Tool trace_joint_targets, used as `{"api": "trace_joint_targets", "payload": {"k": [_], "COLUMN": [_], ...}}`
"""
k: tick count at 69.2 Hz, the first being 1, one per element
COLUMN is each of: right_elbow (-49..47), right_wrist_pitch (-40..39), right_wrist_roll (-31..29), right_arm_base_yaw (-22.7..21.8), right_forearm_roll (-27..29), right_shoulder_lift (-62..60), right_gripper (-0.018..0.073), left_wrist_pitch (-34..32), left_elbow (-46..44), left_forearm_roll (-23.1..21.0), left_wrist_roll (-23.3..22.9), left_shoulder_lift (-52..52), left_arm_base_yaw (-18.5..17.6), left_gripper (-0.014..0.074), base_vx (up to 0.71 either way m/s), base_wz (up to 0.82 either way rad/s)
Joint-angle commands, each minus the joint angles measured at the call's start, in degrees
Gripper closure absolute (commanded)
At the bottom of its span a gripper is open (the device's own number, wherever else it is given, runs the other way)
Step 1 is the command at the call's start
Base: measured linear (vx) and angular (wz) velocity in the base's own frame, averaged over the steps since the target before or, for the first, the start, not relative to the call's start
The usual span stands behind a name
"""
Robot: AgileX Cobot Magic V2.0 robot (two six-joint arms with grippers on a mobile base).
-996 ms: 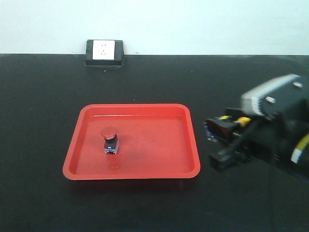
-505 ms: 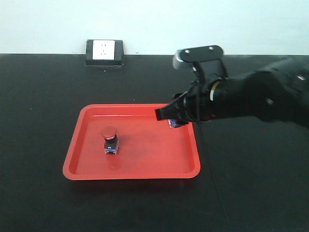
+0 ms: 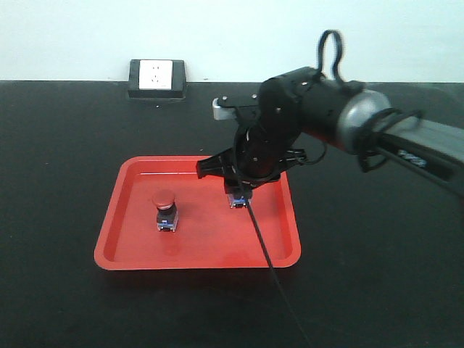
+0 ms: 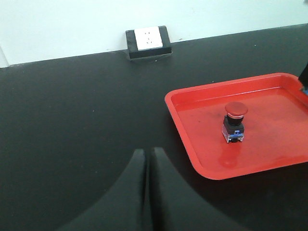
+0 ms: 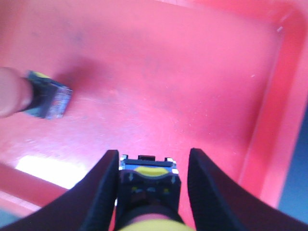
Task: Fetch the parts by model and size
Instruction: 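Move the right gripper with the yellow-capped button over the tray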
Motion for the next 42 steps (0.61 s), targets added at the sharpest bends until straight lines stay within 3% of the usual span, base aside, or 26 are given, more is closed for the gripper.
{"api": "trace_joint_targets", "payload": {"k": [1, 42], "right_elbow": [-5.17, -8.71], "right_wrist_pitch": [0.6, 2.86], "right_wrist_roll": [0.14, 0.14], "right_arm_base_yaw": [-0.02, -0.07], "right_forearm_roll": [-0.35, -2.44], "right_shoulder_lift": [0.19, 9.47], "right_gripper": [0.0564, 0.056], "left_wrist_pitch": [-3.46, -3.09], "left_elbow": [-1.36, -1.36], "left_forearm_roll": [0.83, 0.83], "left_wrist_roll": [-0.14, -0.14], "left_shoulder_lift": [0.7, 0.76], "left_arm_base_yaw": [-0.09, -0.09], "left_gripper": [0.0603, 0.0603], "base_vx": [0.0, 0.0], "base_wz": [0.0, 0.0]}}
